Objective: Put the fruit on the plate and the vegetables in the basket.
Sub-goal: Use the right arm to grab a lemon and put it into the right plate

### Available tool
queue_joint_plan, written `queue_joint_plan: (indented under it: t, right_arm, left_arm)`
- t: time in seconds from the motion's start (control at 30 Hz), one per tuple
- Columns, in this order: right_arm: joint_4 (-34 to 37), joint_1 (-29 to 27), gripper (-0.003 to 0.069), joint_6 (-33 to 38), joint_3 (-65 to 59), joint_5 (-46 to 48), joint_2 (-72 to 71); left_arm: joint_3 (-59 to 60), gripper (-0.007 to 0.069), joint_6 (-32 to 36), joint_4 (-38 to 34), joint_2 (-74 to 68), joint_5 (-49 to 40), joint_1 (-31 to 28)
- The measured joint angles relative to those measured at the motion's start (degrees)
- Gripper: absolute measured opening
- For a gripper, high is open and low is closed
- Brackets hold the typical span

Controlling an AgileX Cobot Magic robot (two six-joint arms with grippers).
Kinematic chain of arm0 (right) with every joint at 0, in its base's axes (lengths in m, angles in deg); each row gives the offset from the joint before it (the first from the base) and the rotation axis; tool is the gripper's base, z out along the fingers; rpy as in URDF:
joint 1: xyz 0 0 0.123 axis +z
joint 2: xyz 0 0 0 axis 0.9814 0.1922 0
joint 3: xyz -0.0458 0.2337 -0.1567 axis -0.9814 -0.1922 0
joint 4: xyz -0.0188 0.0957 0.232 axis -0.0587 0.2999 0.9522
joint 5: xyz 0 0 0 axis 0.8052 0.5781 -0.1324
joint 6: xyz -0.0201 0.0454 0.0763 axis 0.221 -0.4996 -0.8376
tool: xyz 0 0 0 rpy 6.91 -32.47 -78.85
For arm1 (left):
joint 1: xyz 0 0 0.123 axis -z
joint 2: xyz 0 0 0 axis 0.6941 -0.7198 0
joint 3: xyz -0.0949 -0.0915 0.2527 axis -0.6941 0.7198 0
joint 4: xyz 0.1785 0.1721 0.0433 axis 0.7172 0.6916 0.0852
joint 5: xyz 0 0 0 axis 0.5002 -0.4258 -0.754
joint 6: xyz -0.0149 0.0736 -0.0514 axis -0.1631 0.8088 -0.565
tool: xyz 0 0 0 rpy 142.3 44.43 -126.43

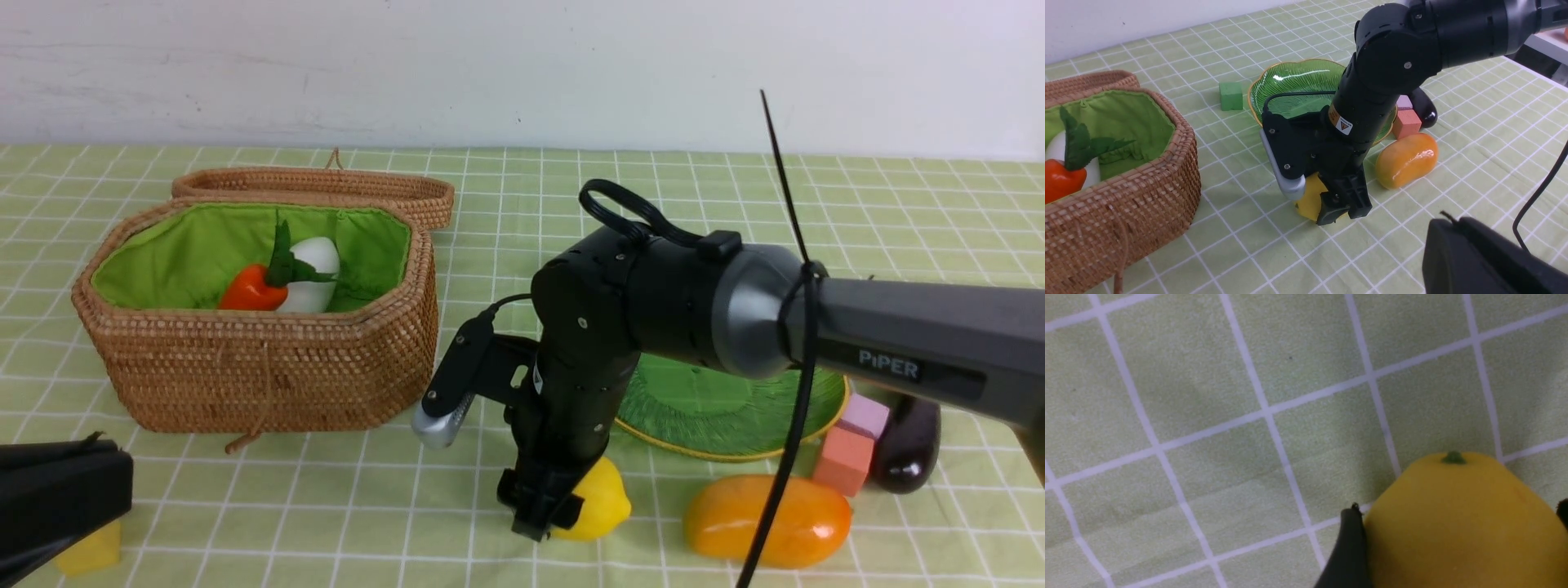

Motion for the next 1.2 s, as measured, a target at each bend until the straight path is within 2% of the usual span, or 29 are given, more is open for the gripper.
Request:
queue_joint_plan:
  t: [0.47, 0.73, 1.03, 1.2]
  right_arm:
    - [-0.1, 0.0, 0.0572, 0.0, 0.1, 0.4, 0.0]
    - [-1.1, 0.0, 0.0572, -2.5, 2.4, 6.6, 0.7]
    - [-3.0, -1.1, 0.0570, -9.8, 10.1, 11.4, -2.8]
    - [-5.6, -8.1, 0.0570, -18.8, 11.5, 9.3, -4.8]
  left_arm:
    - [0.0, -0.0002, 0.0, 0.0, 0.0, 1.0, 0.0]
    - [0.0, -0.0001, 0.0, 0.0, 0.0, 1.3, 0.0]
    - [0.0, 0.0005, 0.0, -0.3, 0.0, 3.6, 0.0]
    - [0.0, 0.0006, 1.9, -1.6, 0.0, 9.3, 0.0]
